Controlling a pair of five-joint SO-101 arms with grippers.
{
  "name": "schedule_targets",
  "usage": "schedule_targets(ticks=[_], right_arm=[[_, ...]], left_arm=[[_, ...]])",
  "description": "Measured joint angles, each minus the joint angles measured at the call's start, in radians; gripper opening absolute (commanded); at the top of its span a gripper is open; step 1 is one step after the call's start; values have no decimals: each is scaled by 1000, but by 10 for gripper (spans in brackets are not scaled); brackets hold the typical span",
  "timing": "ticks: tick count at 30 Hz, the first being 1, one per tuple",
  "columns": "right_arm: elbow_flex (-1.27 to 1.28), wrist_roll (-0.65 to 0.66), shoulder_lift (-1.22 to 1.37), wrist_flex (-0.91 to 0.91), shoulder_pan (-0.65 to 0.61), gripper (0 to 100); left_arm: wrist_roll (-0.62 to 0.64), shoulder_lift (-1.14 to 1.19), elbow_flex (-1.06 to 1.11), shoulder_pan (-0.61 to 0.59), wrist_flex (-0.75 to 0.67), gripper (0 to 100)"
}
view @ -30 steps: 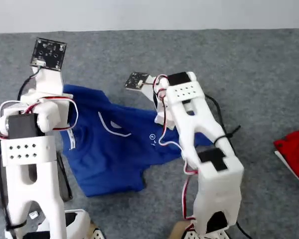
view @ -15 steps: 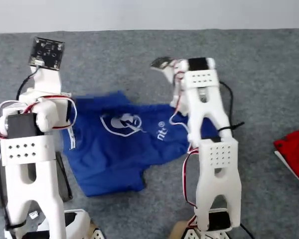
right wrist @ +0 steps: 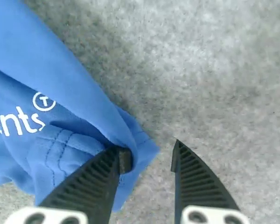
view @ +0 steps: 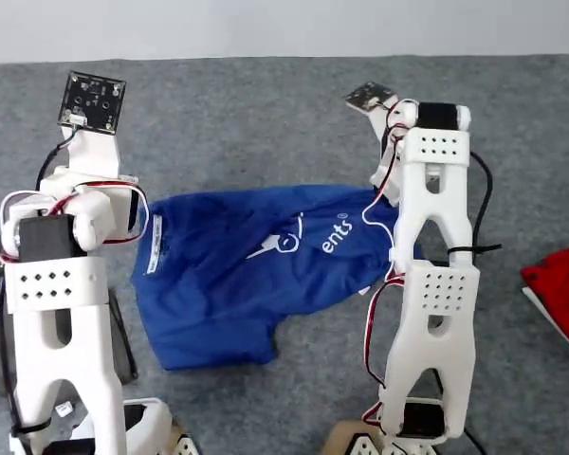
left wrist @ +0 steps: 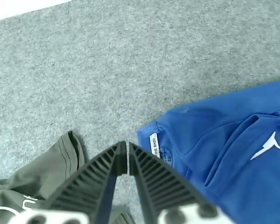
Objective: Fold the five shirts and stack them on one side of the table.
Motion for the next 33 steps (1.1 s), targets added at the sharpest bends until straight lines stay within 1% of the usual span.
schedule_targets(ticks=[3,8,11,15,19,26,31,33], right_arm=[[25,0,-64,0,-6,157],[224,-3,-249,0,-84,157],[358,-48,-362,0,-114,157],[500,-101,-456,0,-117,157],[603,-184,-482,0,-132,158],[638,-305,-457,-5,-245,159],[638,-365,-423,-49,-262,229],[640,-404,-420,-74,-264,232]], left_arm=[[0,2,21,0,-12,6],[0,3,72,0,-37,6],[0,3,89,0,-41,6],[0,3,92,0,-44,6],[0,3,92,0,-63,6],[0,3,92,0,-109,6],[-3,3,130,0,-127,6],[-17,3,153,0,-141,6]])
